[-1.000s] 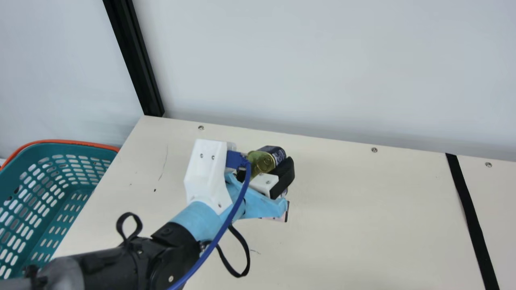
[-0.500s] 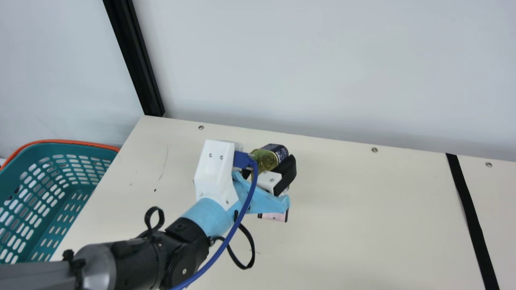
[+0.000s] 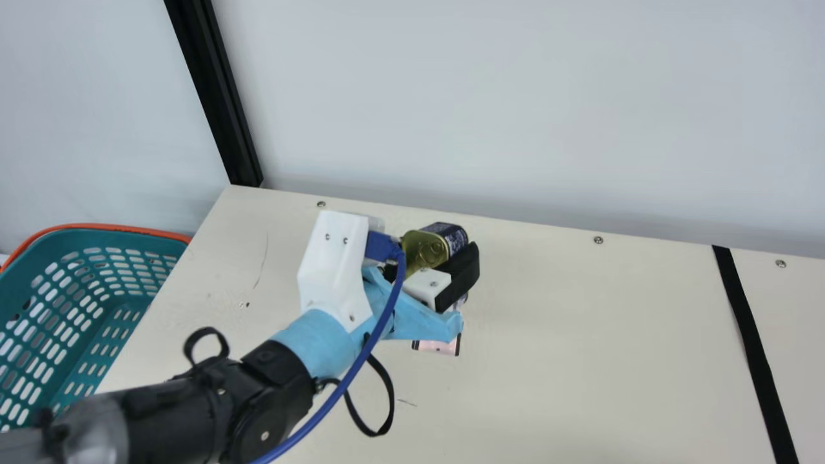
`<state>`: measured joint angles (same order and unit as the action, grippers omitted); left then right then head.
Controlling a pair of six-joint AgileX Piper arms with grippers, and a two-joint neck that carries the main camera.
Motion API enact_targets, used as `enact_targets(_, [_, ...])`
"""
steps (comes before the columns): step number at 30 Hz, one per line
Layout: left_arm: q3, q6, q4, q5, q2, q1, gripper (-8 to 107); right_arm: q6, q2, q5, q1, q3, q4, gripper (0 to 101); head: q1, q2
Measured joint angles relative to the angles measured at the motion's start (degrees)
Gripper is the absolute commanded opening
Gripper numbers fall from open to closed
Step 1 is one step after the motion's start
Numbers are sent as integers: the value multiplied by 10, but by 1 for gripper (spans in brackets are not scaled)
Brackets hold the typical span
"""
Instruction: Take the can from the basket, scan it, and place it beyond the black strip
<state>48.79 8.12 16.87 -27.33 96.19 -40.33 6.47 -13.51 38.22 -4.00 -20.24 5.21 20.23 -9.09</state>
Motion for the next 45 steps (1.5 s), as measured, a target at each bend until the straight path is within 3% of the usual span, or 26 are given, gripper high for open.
enact_targets(18, [-26, 146, -188, 127, -169, -34, 10, 0, 0, 0, 0, 0, 0, 101, 0, 0])
enact_targets(33, [-26, 149, -192, 128, -169, -34, 10, -3, -8, -1, 8, -3, 4, 101, 0, 0])
enact_targets(45, [-26, 149, -192, 128, -169, -34, 10, 9, -102, -74, 93, -36, 87, 101, -6, 0])
